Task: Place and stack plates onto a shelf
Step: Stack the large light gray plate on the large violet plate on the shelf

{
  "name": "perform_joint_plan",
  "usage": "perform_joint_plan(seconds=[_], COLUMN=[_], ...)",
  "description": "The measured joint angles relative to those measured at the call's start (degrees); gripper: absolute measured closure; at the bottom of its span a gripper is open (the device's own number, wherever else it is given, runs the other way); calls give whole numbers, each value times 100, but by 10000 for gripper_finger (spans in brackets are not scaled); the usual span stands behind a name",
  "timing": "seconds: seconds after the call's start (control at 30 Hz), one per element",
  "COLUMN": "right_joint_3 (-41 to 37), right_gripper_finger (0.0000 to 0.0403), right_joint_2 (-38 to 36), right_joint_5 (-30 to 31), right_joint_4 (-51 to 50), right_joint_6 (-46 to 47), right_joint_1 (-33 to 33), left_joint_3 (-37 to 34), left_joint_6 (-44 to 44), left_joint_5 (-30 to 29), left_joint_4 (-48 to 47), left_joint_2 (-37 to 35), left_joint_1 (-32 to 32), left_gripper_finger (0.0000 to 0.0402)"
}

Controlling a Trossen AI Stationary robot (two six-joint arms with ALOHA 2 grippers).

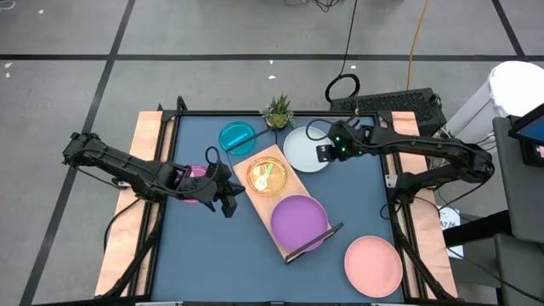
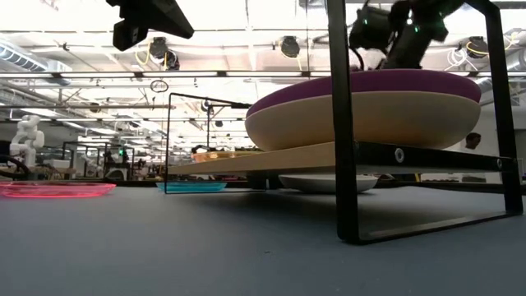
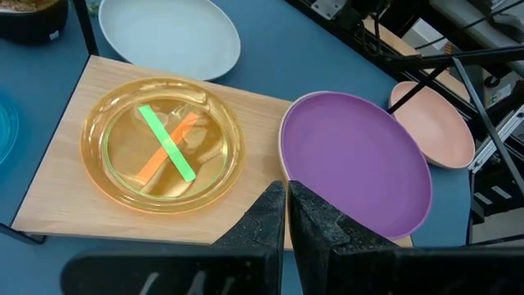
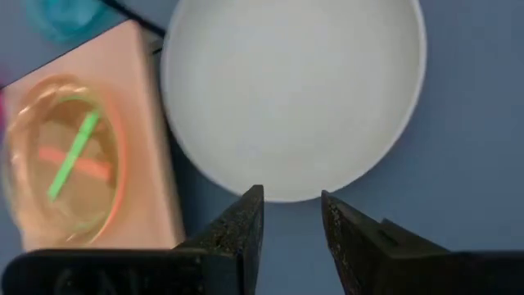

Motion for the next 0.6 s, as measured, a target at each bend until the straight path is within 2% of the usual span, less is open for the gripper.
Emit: perform_joint_plan(seconds=[0.17,0.4,0.6], right_joint_3=[-596,-1182,-1638], right_gripper_finger=[293,292,271], right_joint_2=[-1,0,-2], right_joint_5=[-284,-291,-624], right_joint_4=[636,1314,2193], right_joint_6=[331,688,845], right_joint_1=[-309,-772,-1191], left_joint_3=[0,0,0], left_joint_6=[-36,-106,-16], left_joint_5=[0,0,0], left_joint_4=[-1,-1,-1], left_joint_2=[2,4,4], left_joint_1=[0,2,33], left_gripper_finger=[378,378,378])
